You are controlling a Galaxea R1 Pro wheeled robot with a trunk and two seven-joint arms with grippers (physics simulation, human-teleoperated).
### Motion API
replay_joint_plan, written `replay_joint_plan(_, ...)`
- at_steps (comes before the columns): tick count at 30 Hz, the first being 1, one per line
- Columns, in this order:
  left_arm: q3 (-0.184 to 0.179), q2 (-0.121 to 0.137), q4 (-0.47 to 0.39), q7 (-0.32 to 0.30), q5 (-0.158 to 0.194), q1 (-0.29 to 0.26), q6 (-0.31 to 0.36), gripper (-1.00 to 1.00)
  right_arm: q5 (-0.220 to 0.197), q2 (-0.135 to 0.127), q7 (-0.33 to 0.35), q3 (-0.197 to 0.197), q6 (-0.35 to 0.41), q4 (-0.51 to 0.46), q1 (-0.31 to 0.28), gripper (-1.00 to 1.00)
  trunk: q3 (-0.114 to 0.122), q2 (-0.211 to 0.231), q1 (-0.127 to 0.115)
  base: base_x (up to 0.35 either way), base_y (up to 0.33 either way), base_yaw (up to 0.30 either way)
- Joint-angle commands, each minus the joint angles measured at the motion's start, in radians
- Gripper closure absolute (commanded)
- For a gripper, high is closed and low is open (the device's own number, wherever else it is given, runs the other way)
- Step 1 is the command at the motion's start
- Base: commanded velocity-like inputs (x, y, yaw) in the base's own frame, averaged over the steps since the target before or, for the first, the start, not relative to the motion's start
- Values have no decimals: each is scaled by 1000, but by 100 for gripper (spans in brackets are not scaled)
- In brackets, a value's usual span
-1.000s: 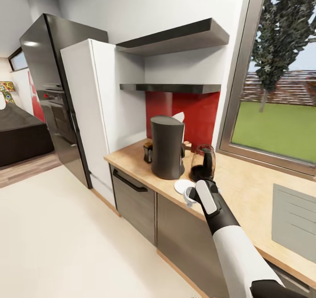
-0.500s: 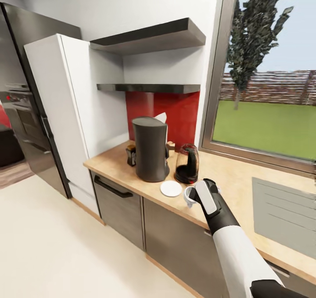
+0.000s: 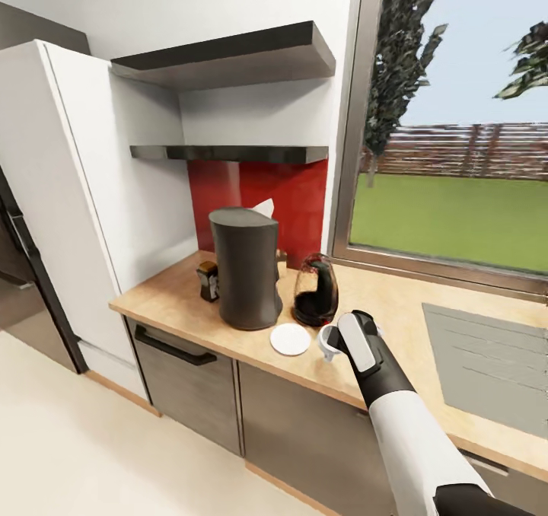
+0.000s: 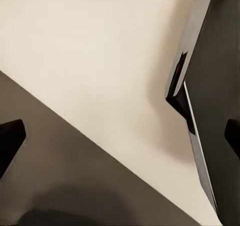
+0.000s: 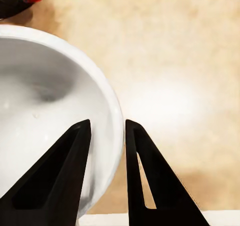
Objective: Set up a coffee station on the kitchen countertop: keep the coffee maker on the countertop, move the bottle of coffee from the kitchen shelf to the counter next to the coffee maker, place a paper coffee filter on top of the coffee maker, put the saucer next to the coffee maker with the coffee cup on the saucer, and place the electric kettle next to the coffee maker.
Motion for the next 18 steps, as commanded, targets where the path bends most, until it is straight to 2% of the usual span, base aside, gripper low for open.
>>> replay_joint_plan(1,2,0,0,0,4,0,-3,-100,-8,1,-7,-2,1,-1,-1,100,-1,-1,1,109,316,-286)
replay_joint_plan(6,2,0,0,0,6,0,-3,-100,-8,1,-7,-2,0,0,-1,100,-1,-1,1,41,328,-213)
replay_joint_plan(18,1,1,0,-2,1,0,-5,-100,-7,1,-7,-2,2,0,-1,100,-1,-1,1,20,334,-11)
